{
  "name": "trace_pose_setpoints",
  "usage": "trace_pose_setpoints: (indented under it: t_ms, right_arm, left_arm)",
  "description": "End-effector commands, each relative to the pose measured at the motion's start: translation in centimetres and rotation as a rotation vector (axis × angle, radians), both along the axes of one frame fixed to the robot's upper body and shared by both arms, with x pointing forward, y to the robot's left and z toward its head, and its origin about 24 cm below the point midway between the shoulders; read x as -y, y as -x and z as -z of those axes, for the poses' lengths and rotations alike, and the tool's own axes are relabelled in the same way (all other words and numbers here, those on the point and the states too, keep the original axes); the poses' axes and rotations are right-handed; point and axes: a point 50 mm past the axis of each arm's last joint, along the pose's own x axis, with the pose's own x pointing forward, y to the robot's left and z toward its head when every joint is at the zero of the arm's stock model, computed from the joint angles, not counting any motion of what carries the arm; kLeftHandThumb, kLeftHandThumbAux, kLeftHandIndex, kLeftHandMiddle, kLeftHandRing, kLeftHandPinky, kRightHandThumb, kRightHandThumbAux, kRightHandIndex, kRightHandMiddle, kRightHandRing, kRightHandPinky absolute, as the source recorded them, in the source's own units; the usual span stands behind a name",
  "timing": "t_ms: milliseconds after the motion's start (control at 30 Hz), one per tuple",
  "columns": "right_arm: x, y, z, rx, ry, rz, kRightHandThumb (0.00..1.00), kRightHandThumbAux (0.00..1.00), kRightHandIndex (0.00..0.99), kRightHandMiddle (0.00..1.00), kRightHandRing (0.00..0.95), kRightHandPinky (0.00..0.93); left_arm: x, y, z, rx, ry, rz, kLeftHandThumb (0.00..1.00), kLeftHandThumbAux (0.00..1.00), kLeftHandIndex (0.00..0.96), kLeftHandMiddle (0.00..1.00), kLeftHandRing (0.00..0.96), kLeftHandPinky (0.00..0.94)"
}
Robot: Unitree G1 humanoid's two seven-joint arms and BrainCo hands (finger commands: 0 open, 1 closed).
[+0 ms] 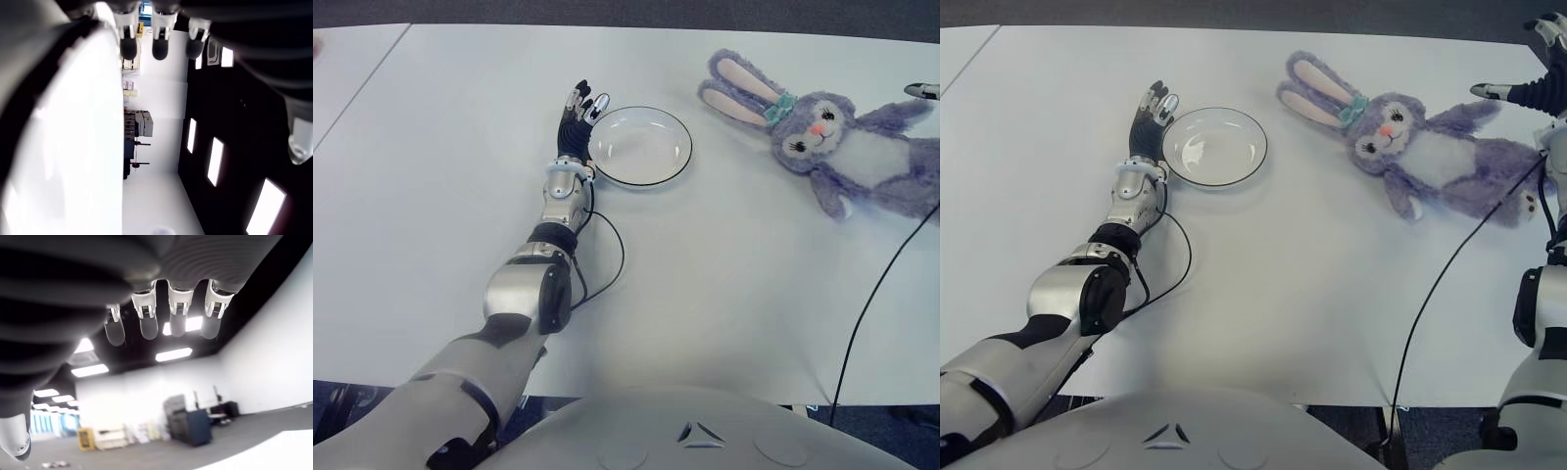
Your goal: Put the doll into the plate.
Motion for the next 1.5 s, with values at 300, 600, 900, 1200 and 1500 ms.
trace_pose_setpoints:
  t_ms: [300, 600, 900, 1200, 1500]
  right_arm:
    - [1.3, 2.1, 5.5, -0.168, 0.066, 0.037, 0.061, 0.579, 0.144, 0.000, 0.000, 0.048]
    - [0.4, 1.8, 7.8, -0.224, 0.043, 0.002, 0.129, 0.561, 0.138, 0.000, 0.000, 0.070]
    - [-0.6, 1.1, 8.3, -0.261, 0.048, -0.024, 0.192, 0.567, 0.105, 0.000, 0.000, 0.085]
    - [-1.2, 0.7, 8.8, -0.253, 0.027, -0.040, 0.221, 0.604, 0.079, 0.000, 0.000, 0.083]
    - [-2.2, 0.0, 9.1, -0.204, -0.041, -0.062, 0.252, 0.660, 0.082, 0.000, 0.000, 0.104]
  left_arm:
    - [-0.3, 8.7, 12.8, -0.573, 0.011, -0.008, 0.000, 0.441, 0.000, 0.000, 0.000, 0.000]
    - [-0.4, 8.8, 12.9, -0.577, 0.011, -0.014, 0.000, 0.447, 0.000, 0.000, 0.000, 0.000]
    - [-0.4, 8.8, 12.9, -0.574, 0.000, -0.012, 0.000, 0.448, 0.000, 0.000, 0.000, 0.000]
    - [-0.5, 8.7, 12.8, -0.573, -0.009, -0.014, 0.000, 0.450, 0.000, 0.000, 0.000, 0.000]
    - [-0.5, 8.6, 12.7, -0.571, -0.014, -0.010, 0.000, 0.455, 0.000, 0.000, 0.000, 0.000]
